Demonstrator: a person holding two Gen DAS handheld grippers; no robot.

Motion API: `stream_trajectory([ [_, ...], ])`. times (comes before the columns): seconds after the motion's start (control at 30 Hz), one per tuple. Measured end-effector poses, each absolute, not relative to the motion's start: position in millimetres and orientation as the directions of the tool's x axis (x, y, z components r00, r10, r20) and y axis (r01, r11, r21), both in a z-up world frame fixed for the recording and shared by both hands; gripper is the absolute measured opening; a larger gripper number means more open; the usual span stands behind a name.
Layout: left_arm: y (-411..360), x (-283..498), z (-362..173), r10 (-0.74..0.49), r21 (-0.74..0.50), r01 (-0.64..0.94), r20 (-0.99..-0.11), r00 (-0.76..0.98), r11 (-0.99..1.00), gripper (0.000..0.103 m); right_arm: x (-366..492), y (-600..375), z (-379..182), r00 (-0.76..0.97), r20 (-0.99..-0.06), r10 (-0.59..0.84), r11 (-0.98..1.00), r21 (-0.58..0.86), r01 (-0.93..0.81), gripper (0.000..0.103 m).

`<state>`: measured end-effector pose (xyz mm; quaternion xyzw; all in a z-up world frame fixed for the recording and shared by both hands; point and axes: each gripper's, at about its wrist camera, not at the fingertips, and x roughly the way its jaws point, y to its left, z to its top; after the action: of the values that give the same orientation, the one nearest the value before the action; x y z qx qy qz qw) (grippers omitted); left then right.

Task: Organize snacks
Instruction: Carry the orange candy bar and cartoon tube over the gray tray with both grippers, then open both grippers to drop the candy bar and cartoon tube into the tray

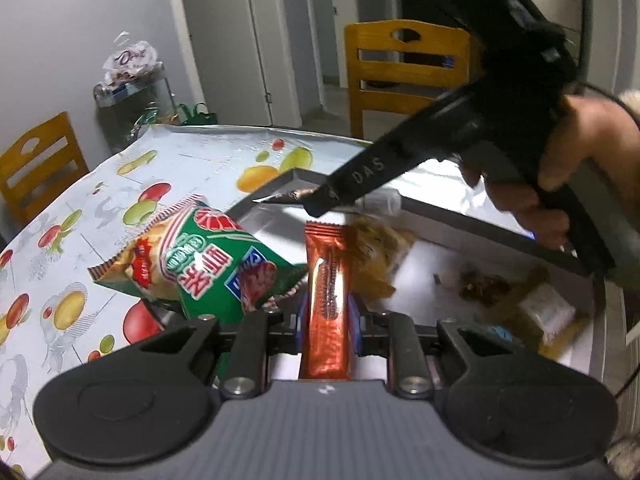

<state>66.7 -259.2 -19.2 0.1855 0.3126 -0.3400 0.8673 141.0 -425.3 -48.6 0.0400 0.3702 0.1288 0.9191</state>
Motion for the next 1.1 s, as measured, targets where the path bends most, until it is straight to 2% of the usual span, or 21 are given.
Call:
stream_trajectory([
  [0.47, -253.5, 72.1, -26.6, -0.459, 0.109, 0.703, -0.686, 0.565, 0.703, 0.018, 140.6, -419.1, -49.9, 0.67, -0.681, 0.295, 0.951, 0.142, -0.274, 0.025],
  [1.1, -255.9, 75.9, -28.4, -0.447, 0.091, 0.687, -0.696, 0.562, 0.721, 0.018, 144.5, -423.3, -51.9, 0.694, -0.678, 0.241, 0.969, 0.125, -0.215, 0.026],
])
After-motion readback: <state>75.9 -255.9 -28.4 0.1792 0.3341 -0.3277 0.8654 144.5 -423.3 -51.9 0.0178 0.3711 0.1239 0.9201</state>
